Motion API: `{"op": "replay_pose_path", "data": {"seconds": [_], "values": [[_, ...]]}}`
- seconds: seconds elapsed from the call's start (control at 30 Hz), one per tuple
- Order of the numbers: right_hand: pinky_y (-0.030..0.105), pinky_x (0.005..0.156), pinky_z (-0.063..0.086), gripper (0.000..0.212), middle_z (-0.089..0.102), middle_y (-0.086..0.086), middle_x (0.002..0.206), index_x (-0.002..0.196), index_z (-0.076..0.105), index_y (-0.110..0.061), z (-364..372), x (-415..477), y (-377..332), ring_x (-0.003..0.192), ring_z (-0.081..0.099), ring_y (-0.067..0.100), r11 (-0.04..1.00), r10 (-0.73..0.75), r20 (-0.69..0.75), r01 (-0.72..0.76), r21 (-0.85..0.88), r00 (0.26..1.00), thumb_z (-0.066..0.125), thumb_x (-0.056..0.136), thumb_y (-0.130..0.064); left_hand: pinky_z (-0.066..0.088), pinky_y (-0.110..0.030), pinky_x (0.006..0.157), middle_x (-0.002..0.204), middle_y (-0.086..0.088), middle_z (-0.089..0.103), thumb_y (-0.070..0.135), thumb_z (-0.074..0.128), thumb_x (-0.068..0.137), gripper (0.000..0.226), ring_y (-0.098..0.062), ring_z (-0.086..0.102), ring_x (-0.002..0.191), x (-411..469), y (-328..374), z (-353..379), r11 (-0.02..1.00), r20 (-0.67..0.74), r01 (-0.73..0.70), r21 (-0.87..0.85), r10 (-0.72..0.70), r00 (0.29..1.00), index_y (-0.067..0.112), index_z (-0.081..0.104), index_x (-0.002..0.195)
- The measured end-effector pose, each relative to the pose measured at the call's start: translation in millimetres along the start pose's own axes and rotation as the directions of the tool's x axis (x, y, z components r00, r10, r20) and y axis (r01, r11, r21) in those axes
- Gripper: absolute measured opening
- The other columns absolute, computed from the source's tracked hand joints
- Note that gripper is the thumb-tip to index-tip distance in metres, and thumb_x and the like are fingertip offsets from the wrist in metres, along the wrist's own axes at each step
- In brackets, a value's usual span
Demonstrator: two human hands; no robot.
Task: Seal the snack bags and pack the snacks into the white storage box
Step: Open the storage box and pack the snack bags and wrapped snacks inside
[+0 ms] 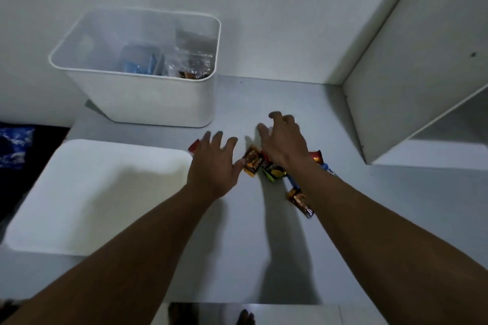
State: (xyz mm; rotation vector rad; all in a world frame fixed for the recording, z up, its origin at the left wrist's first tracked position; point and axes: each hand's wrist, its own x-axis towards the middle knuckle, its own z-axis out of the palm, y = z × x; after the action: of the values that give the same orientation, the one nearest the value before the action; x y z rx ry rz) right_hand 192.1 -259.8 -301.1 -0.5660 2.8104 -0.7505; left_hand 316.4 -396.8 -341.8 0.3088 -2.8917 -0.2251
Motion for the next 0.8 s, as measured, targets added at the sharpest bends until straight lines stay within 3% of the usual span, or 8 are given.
{"op": "replay_pose_path", "data": {"seconds": [0.1,0.2,0.27,0.33,0.47,0.57,0.67,0.8], "values": [[0.054,0.11,0.028,0.064,0.035,0.019,0.15,0.15,0.029,-0.03,29,-12,20,0.139,0.031,0.038,0.986,-0.004,0.152,0.029,-0.165,0.988,0.031,0.096,-0.065,0.025,-0.063,0.109,0.147,-0.027,0.042,0.058,0.03,0.094,0.066,-0.058,0.032,0.133,-5,3,28,0.989,0.065,0.064,0.131,-0.073,0.995,0.021,0.042,0.148],[0.061,0.113,0.018,0.063,0.027,0.024,0.153,0.151,0.022,-0.036,53,-19,38,0.142,0.02,0.046,0.956,-0.064,0.227,0.125,-0.266,0.972,0.026,0.095,-0.065,0.029,-0.065,0.104,0.146,-0.029,0.042,0.054,0.021,0.097,0.063,-0.061,0.034,0.13,-9,7,45,0.982,0.158,0.076,0.172,-0.104,0.982,0.024,0.039,0.149],[0.06,0.115,0.018,0.057,0.025,0.025,0.154,0.151,0.022,-0.039,62,-20,51,0.143,0.018,0.047,0.939,-0.128,0.187,0.179,-0.293,0.974,0.026,0.098,-0.062,0.025,-0.064,0.108,0.15,-0.029,0.036,0.043,0.008,0.102,0.062,-0.058,0.027,0.136,-8,4,58,0.989,0.251,0.037,0.142,-0.072,0.965,0.018,0.036,0.151],[0.058,0.111,0.026,0.054,0.037,0.023,0.146,0.15,0.024,-0.041,65,-21,62,0.137,0.029,0.044,0.905,-0.229,0.104,0.251,-0.344,0.968,0.028,0.1,-0.059,0.019,-0.06,0.114,0.157,-0.026,0.027,0.035,-0.002,0.102,0.062,-0.05,0.02,0.143,-5,2,69,0.995,0.274,-0.006,0.095,-0.021,0.962,0.012,0.024,0.155],[0.048,0.096,0.041,0.042,0.052,0.013,0.122,0.137,0.048,-0.033,65,-13,68,0.114,0.049,0.034,0.869,-0.355,0.006,0.332,-0.367,0.935,0.038,0.099,-0.049,0.044,-0.053,0.102,0.146,-0.026,0.043,0.036,0.056,0.093,0.071,-0.044,0.043,0.134,0,7,55,0.995,0.138,0.086,-0.042,-0.079,0.987,0.005,0.03,0.151],[0.043,0.083,0.044,0.039,0.057,0.008,0.108,0.115,0.061,-0.021,63,-7,64,0.098,0.052,0.028,0.867,-0.358,-0.055,0.309,-0.391,0.932,0.042,0.097,-0.05,0.052,-0.051,0.089,0.135,-0.02,0.057,0.035,0.07,0.085,0.062,-0.042,0.055,0.12,5,3,51,0.997,0.058,0.057,-0.055,-0.054,0.997,0.005,0.054,0.136],[0.041,0.07,0.046,0.043,0.062,0.01,0.092,0.101,0.063,-0.012,64,-4,62,0.085,0.056,0.03,0.858,-0.392,-0.078,0.334,-0.39,0.917,0.042,0.097,-0.049,0.055,-0.048,0.071,0.103,-0.012,0.068,0.034,0.058,0.088,0.034,-0.037,0.061,0.096,7,-1,54,0.996,0.007,-0.009,-0.091,0.01,1.0,0.007,0.072,0.103],[0.036,0.058,0.048,0.032,0.065,0.005,0.085,0.092,0.062,-0.013,57,0,55,0.081,0.06,0.026,0.88,-0.378,-0.09,0.327,-0.344,0.922,0.049,0.096,-0.043,0.045,-0.039,0.064,0.069,-0.008,0.061,0.028,0.052,0.088,0.029,-0.032,0.056,0.071,10,-4,53,0.981,-0.065,-0.136,-0.135,0.129,0.99,0.008,0.065,0.072]]}}
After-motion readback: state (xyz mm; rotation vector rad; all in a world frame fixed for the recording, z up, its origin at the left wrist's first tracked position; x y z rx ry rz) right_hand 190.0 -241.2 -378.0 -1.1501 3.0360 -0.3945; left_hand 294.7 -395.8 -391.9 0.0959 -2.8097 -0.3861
